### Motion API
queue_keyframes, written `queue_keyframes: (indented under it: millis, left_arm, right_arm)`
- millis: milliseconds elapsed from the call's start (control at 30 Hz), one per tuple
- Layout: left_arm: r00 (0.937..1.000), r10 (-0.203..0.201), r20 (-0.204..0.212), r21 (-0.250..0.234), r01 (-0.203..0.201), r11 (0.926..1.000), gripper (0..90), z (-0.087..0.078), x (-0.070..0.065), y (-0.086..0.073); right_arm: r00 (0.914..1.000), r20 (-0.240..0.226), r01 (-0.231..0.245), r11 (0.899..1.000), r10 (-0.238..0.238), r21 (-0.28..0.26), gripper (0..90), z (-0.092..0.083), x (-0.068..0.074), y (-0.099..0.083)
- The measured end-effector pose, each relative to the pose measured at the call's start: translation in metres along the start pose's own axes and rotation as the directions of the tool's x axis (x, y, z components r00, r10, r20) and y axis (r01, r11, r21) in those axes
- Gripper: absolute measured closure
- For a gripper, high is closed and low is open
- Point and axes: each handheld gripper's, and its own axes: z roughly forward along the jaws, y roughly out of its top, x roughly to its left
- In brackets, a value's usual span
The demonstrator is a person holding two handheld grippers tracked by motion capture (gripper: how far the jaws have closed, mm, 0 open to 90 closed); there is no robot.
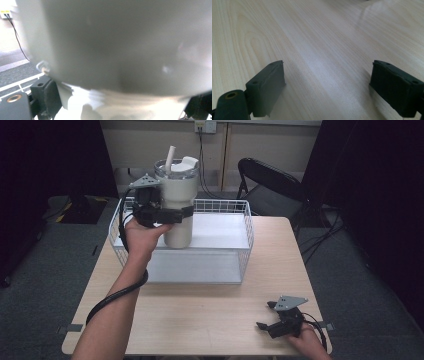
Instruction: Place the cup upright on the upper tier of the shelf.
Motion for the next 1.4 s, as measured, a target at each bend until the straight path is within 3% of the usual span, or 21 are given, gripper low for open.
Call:
queue_keyframes:
  millis: [933, 1400]
  left_arm:
    - [0.9986, -0.004, -0.053, -0.003, 0.004, 1.0000, 9.3, 0.026, 0.010, 0.005]
    - [0.9957, -0.013, -0.091, -0.004, 0.013, 0.9999, 9.3, 0.041, 0.022, 0.004]
  right_arm:
    - [1.0000, 0.000, 0.000, 1.000, 0.000, 0.000, 11.7, 0.000, 0.000, 0.000]
    - [1.0000, -0.001, 0.000, 1.000, 0.000, 0.000, 11.6, 0.000, 0.000, 0.000]
